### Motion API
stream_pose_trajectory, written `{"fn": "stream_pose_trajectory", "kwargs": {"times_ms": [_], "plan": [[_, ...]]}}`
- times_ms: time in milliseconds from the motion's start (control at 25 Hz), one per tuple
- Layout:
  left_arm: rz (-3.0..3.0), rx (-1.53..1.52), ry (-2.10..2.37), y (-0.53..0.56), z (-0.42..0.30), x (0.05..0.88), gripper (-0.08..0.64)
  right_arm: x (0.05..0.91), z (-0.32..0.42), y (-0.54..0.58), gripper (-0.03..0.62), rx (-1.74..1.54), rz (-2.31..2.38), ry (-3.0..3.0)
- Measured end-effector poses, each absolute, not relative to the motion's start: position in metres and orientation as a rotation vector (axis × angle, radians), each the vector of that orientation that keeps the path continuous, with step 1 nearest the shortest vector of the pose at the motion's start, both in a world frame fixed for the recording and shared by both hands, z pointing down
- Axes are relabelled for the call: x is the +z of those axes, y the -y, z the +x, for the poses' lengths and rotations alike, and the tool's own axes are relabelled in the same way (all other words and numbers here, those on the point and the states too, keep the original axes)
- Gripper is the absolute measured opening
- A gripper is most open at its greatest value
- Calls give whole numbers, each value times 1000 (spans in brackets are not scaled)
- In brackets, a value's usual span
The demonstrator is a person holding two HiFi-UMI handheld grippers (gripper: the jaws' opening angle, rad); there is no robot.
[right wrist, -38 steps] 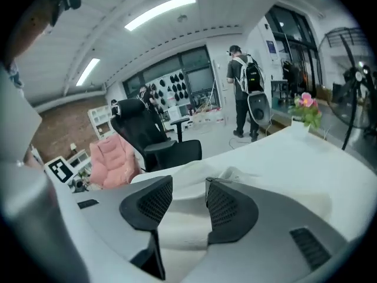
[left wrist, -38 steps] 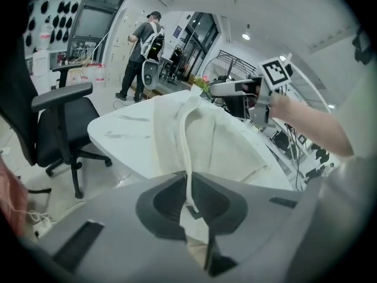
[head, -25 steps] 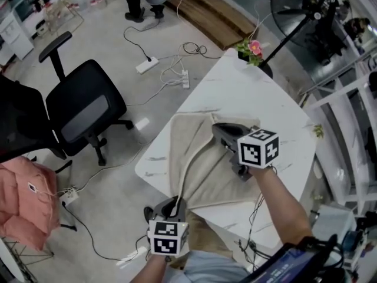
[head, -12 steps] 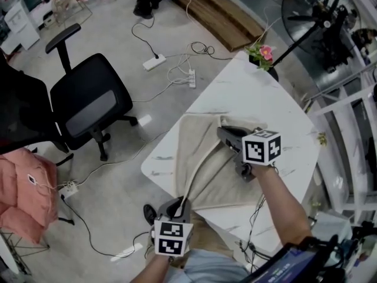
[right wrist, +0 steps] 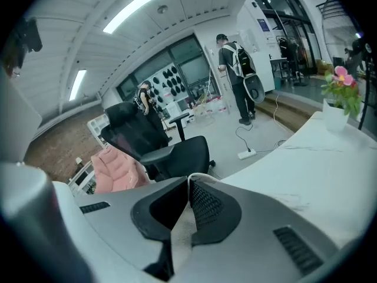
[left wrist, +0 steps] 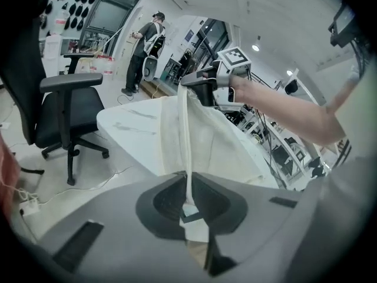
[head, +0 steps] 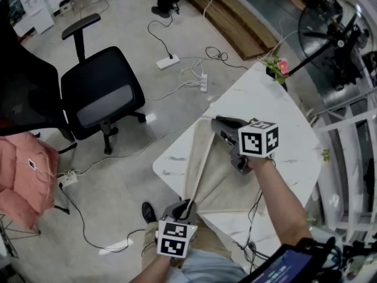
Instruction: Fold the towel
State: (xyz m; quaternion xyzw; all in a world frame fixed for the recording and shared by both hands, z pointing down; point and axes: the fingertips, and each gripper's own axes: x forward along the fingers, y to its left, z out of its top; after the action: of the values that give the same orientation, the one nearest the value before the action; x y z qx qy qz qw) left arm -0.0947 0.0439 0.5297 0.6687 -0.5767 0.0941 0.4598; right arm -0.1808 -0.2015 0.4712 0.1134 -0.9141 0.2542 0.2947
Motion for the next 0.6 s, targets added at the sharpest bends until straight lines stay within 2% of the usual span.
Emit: {"fn": "stream_pose_trajectory", "kwargs": {"times_ms": [320, 400, 480, 560, 600], "plan": [[1552, 4, 1349, -48, -105, 533, 26, 534, -216, 200, 26, 658, 193, 2298], [1546, -51, 1334, -49, -110, 533, 26, 539, -221, 199, 45, 657, 183, 2282], [1528, -119, 1315, -53, -114, 533, 28, 535, -227, 191, 98, 664, 128, 2278], [1498, -204, 1287, -56, -119, 534, 28, 530, -232, 179, 213, 684, 41, 2276], [1490, -244, 1273, -58, -121, 534, 28, 527, -234, 174, 247, 701, 8, 2278]]}}
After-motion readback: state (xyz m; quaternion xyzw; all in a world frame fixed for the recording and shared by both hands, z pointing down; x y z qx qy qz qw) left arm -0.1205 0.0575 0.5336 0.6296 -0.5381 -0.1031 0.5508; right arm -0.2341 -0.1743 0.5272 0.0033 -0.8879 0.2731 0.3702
